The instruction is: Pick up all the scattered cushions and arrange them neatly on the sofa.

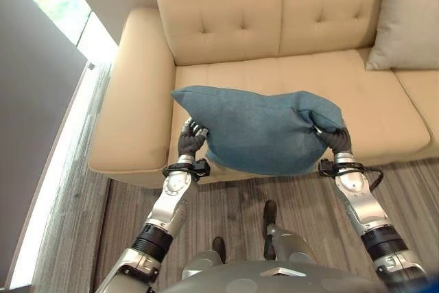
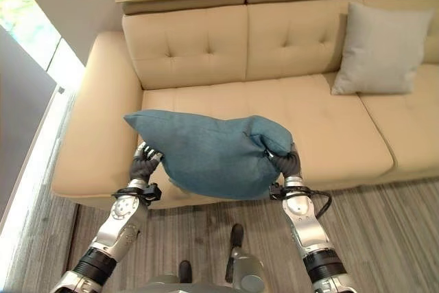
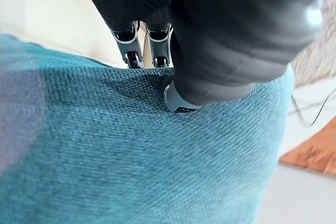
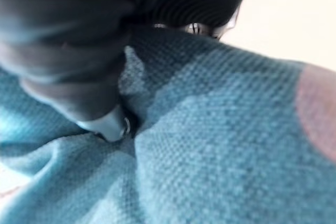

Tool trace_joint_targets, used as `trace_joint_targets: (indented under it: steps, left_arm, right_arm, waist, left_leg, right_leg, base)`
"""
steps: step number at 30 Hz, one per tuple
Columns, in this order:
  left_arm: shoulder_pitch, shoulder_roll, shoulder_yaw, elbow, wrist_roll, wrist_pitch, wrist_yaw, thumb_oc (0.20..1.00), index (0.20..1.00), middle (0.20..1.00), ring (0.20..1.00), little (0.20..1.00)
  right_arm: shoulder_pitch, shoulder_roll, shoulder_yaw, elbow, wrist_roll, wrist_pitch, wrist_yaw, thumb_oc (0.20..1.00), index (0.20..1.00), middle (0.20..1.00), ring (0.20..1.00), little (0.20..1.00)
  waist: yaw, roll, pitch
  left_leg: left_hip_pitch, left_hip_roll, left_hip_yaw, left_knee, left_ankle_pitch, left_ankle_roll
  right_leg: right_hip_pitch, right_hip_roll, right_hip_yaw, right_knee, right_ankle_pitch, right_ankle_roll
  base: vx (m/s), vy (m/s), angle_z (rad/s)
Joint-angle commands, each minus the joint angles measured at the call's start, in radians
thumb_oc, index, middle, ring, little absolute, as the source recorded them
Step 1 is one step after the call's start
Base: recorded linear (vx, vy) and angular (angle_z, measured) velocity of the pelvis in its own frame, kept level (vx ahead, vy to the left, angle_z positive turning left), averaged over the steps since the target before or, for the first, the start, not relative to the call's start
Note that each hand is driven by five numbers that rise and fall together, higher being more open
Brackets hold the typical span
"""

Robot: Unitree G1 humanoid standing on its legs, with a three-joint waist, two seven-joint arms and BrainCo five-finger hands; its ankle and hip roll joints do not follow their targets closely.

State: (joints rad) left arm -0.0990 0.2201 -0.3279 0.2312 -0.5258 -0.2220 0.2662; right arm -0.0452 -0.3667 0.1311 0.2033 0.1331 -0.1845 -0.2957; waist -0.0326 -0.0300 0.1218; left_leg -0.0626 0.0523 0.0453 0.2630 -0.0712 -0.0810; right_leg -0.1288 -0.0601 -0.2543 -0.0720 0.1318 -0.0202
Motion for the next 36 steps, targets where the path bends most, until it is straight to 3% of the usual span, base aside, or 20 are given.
trace_joint_targets:
  steps: [1,2,6,8,12,15,18,20,23,25,29,31,33,36]
  left_arm:
    - [-0.094,0.019,-0.054,-0.086,0.009,-0.075,-0.065,0.2,0.2,0.2,0.2,0.2]
    - [-0.096,0.018,-0.055,-0.084,0.009,-0.073,-0.064,0.2,0.2,0.2,0.2,0.2]
    - [-0.107,0.016,-0.068,-0.068,0.019,-0.057,-0.064,0.2,0.2,0.2,0.2,0.2]
    - [-0.106,0.013,-0.065,-0.061,0.014,-0.058,-0.061,0.2,0.2,0.2,0.2,0.2]
    - [-0.076,0.023,-0.059,-0.076,0.015,-0.046,-0.062,0.2,0.2,0.2,0.2,0.2]
    - [-0.065,0.039,-0.04,-0.097,0.015,-0.043,-0.061,0.2,0.2,0.2,0.2,0.2]
    - [-0.06,0.057,-0.021,-0.109,0.016,-0.045,-0.053,0.2,0.2,0.2,0.2,0.2]
    - [-0.068,0.058,-0.015,-0.106,0.018,-0.051,-0.055,0.2,0.2,0.2,0.2,0.2]
    - [-0.069,0.05,-0.016,-0.106,0.016,-0.059,-0.062,0.2,0.2,0.2,0.2,0.2]
    - [-0.071,0.045,-0.02,-0.099,0.016,-0.063,-0.065,0.2,0.2,0.2,0.2,0.2]
    - [-0.076,0.042,-0.017,-0.095,0.022,-0.068,-0.062,0.2,0.2,0.2,0.2,0.2]
    - [-0.079,0.033,-0.017,-0.099,0.016,-0.068,-0.066,0.2,0.2,0.2,0.2,0.2]
    - [-0.093,0.015,-0.026,-0.094,0.007,-0.071,-0.063,0.2,0.2,0.2,0.2,0.2]
    - [-0.095,0.011,-0.032,-0.084,0.005,-0.06,-0.059,0.2,0.2,0.2,0.2,0.2]
  right_arm:
    - [-0.086,0.003,0.021,-0.091,0.0,-0.094,0.004,0.2,0.2,0.2,0.2,0.2]
    - [-0.086,0.001,0.02,-0.089,0.001,-0.094,0.002,0.2,0.2,0.2,0.2,0.2]
    - [-0.085,-0.012,0.015,-0.081,0.003,-0.088,-0.004,0.2,0.2,0.2,0.2,0.2]
    - [-0.085,-0.009,0.015,-0.079,0.005,-0.084,-0.006,0.2,0.2,0.2,0.2,0.2]
    - [-0.073,0.002,0.017,-0.087,-0.005,-0.076,0.002,0.2,0.2,0.2,0.2,0.2]
    - [-0.088,0.018,0.02,-0.089,-0.013,-0.072,0.01,0.2,0.2,0.2,0.2,0.2]
    - [-0.105,0.031,0.023,-0.097,-0.021,-0.066,0.024,0.2,0.2,0.2,0.2,0.2]
    - [-0.109,0.041,0.024,-0.099,-0.024,-0.068,0.027,0.2,0.2,0.2,0.2,0.2]
    - [-0.114,0.038,0.016,-0.087,-0.027,-0.071,0.022,0.2,0.2,0.2,0.2,0.2]
    - [-0.114,0.034,0.015,-0.085,-0.028,-0.073,0.02,0.2,0.2,0.2,0.2,0.2]
    - [-0.109,0.034,0.011,-0.09,-0.032,-0.074,0.015,0.2,0.2,0.2,0.2,0.2]
    - [-0.088,0.031,-0.003,-0.097,-0.026,-0.078,0.013,0.2,0.2,0.2,0.2,0.2]
    - [-0.08,0.008,-0.009,-0.099,-0.012,-0.084,0.007,0.2,0.2,0.2,0.2,0.2]
    - [-0.085,-0.004,-0.007,-0.089,-0.008,-0.075,0.008,0.2,0.2,0.2,0.2,0.2]
  waist:
    - [-0.005,-0.025,-0.04]
    - [-0.003,-0.028,-0.04]
    - [0.01,-0.016,-0.047]
    - [0.01,-0.016,-0.052]
    - [0.015,-0.027,-0.077]
    - [0.04,-0.027,-0.086]
    - [0.031,-0.014,-0.061]
    - [0.021,-0.002,-0.049]
    - [0.009,0.003,-0.054]
    - [0.001,-0.004,-0.054]
    - [0.002,-0.013,-0.06]
    - [-0.002,-0.022,-0.062]
    - [-0.008,-0.037,-0.047]
    - [-0.005,-0.03,-0.054]
  left_leg:
    - [-0.123,-0.008,0.008,0.085,-0.022,0.0]
    - [-0.14,-0.012,0.012,0.072,-0.034,0.006]
    - [-0.186,-0.015,0.059,-0.126,0.087,-0.001]
    - [-0.184,-0.01,0.077,-0.146,0.091,-0.001]
    - [-0.125,-0.015,0.086,-0.163,0.065,0.016]
    - [-0.081,-0.038,0.112,-0.147,0.004,0.059]
    - [-0.06,-0.046,0.114,-0.148,-0.013,0.097]
    - [-0.05,-0.049,0.099,-0.151,-0.021,0.105]
    - [-0.014,-0.06,0.075,-0.184,-0.025,0.096]
    - [0.007,-0.067,0.06,-0.203,-0.024,0.086]
    - [0.02,-0.058,0.049,-0.224,-0.018,0.066]
    - [0.01,-0.048,0.027,-0.199,-0.02,0.041]
    - [-0.07,-0.028,0.006,-0.061,-0.029,0.012]
    - [-0.093,-0.005,-0.01,-0.125,0.024,0.004]
  right_leg:
    - [0.072,-0.015,0.043,0.051,-0.138,0.122]
    - [0.078,-0.016,0.04,0.048,-0.141,0.122]
    - [0.126,0.019,0.03,0.025,-0.169,0.128]
    - [0.138,0.029,0.034,0.022,-0.181,0.128]
    - [0.17,0.017,0.05,0.036,-0.205,0.128]
    - [0.161,-0.032,0.072,0.143,-0.23,0.155]
    - [0.047,-0.069,0.101,0.362,-0.178,0.197]
    - [-0.01,-0.069,0.128,0.413,-0.168,0.198]
    - [-0.031,-0.057,0.148,0.291,-0.179,0.18]
    - [-0.033,-0.051,0.165,0.193,-0.142,0.185]
    - [0.0,-0.043,0.146,0.143,-0.132,0.184]
    - [0.031,-0.027,0.136,0.113,-0.142,0.166]
    - [0.073,-0.021,0.105,0.078,-0.152,0.141]
    - [0.098,-0.018,0.09,0.06,-0.159,0.147]
  base:
    - [0.06,-0.144,0.13]
    - [0.13,-0.08,-0.02]
    - [0.18,-0.015,-0.06]
    - [0.19,0.047,0.03]
    - [0.29,0.122,-0.24]
    - [0.25,0.245,-0.59]
    - [0.09,0.175,-0.17]
    - [0.09,0.095,0.13]
    - [0.17,-0.013,0.28]
    - [0.16,-0.126,0.24]
    - [0.06,-0.183,0.4]
    - [0.04,-0.228,0.19]
    - [-0.01,-0.251,0.73]
    - [0.05,-0.028,0.58]
